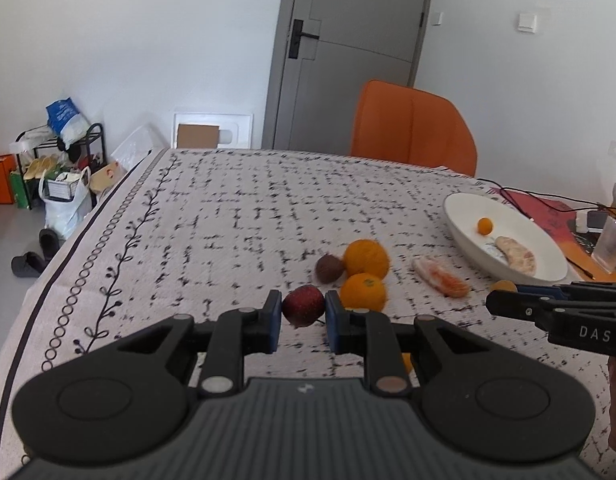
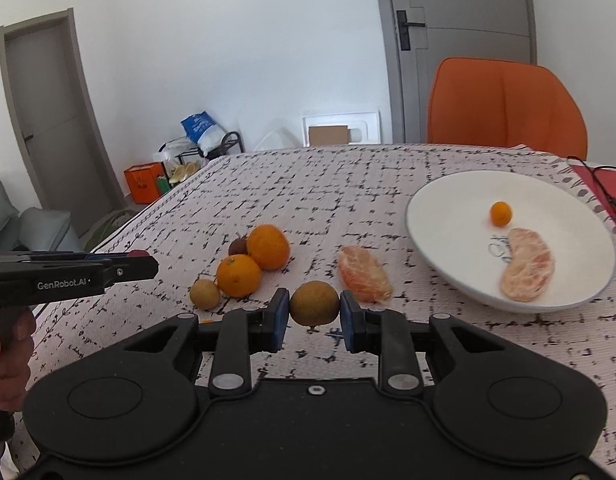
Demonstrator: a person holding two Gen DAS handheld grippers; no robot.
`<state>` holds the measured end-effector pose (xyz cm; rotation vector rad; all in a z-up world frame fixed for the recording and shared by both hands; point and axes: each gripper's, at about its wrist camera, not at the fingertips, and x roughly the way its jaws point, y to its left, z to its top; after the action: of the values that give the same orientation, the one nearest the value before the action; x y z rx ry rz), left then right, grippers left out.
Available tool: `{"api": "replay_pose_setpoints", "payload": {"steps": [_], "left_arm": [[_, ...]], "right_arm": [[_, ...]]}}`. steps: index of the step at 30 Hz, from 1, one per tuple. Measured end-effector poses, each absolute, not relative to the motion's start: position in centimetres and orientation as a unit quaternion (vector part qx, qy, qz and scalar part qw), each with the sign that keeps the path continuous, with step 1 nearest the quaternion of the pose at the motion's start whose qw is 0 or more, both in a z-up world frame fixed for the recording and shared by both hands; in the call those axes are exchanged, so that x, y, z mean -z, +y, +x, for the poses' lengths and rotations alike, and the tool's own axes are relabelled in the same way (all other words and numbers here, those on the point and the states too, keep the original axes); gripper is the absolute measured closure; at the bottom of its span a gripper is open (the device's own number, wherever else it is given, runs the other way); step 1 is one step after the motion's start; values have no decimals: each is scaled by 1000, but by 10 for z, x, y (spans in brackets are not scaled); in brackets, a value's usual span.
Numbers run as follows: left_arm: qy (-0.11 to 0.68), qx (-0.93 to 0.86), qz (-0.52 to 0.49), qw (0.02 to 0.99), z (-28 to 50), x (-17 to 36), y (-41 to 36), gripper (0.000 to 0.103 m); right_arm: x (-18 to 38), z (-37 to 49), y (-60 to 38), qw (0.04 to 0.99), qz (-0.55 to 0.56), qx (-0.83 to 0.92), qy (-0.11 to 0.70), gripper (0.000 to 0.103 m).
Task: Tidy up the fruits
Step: 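Grasp the kiwi with the right gripper while the left gripper grasps the red plum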
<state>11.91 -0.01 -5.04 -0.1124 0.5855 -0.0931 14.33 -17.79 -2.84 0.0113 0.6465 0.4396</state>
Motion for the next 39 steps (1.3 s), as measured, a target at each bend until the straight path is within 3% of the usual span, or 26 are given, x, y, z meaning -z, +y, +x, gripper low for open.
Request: {"api": "replay_pose_setpoints", "payload": {"steps": [39], "left_arm": [[271, 121, -3, 955, 160, 36, -77, 82]], "right_arm": [[24, 154, -244, 945, 33, -148, 289, 78]]}}
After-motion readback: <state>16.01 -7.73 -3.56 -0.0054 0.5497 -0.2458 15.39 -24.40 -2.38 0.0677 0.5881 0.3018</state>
